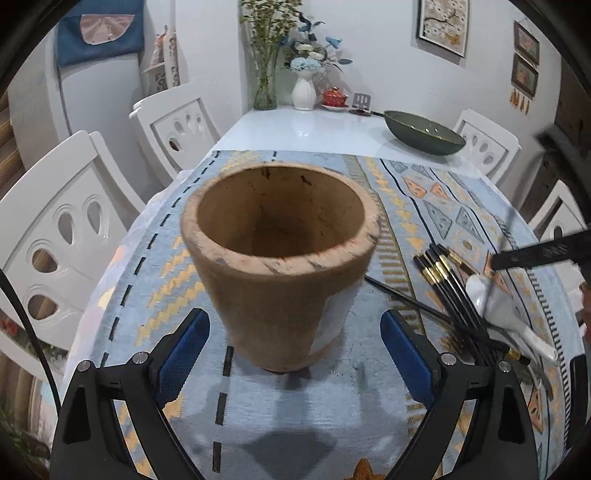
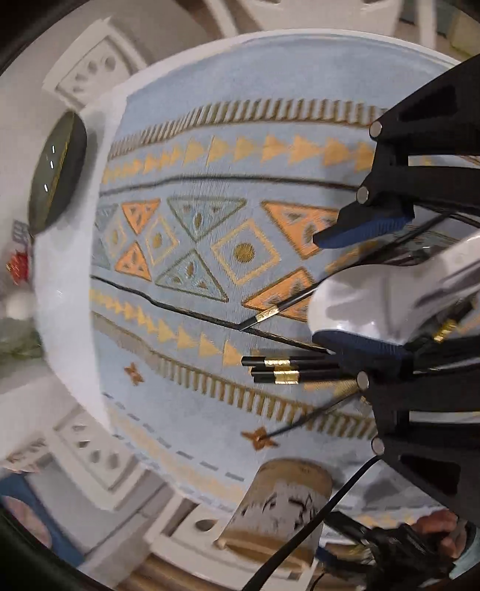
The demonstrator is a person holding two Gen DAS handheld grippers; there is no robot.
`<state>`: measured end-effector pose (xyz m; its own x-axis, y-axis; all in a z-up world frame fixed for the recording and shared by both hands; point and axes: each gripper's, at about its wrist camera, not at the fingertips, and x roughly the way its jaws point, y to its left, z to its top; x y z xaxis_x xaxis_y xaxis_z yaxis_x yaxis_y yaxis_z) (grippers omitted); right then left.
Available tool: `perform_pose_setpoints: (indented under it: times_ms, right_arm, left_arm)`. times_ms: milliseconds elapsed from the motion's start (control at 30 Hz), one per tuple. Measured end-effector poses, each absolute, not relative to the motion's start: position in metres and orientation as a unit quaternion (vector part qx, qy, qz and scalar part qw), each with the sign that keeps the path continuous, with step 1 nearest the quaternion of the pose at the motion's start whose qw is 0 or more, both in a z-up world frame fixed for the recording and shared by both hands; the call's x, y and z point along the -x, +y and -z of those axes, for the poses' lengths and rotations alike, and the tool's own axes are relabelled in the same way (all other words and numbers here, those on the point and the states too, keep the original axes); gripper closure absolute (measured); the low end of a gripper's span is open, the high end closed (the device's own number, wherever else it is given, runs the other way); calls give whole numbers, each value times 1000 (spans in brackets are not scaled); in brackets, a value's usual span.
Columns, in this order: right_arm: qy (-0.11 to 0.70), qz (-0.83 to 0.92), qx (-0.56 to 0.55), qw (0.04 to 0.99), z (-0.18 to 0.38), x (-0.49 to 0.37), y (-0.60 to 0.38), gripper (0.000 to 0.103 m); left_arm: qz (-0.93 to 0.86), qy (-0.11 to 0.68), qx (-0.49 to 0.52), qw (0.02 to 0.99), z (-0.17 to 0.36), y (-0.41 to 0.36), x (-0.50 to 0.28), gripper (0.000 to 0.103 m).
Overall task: Organize utensils
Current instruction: 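Grasp one black chopstick with the right tool and lift it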
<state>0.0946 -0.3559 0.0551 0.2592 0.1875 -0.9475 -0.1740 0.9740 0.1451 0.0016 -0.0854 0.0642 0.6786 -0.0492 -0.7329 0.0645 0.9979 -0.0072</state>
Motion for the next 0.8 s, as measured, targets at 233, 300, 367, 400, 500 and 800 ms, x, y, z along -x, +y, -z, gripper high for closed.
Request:
perform_pose_setpoints:
  times_ms: [233,300,367,400,500,800]
  right_arm:
    - [615,-129,37,777,-28,-123,-334,65]
    - [615,-132,48,776,-24,-128,-329,68]
    - [618,-129,59,773,-19,-131,-325,72]
    - [616,-126,62,775,-17,-132,-324,74]
    - [606,-125,62,783,-18,-135,-321,87]
    - [569,-132,54,810,-32,-129,-325,94]
  left_arm:
    - [23,404,10,914,-52,-80,-9,9]
    - [11,405,17,914,-47,-76,-13,9]
    - [8,410,24,912,-42,-74,-19,9]
    - [8,412,27,911,-40,-73,-22,8]
    - [14,411,34,911,-35,-72,-27,8]
    - [4,399,-3,917,-19,-84,-31,10]
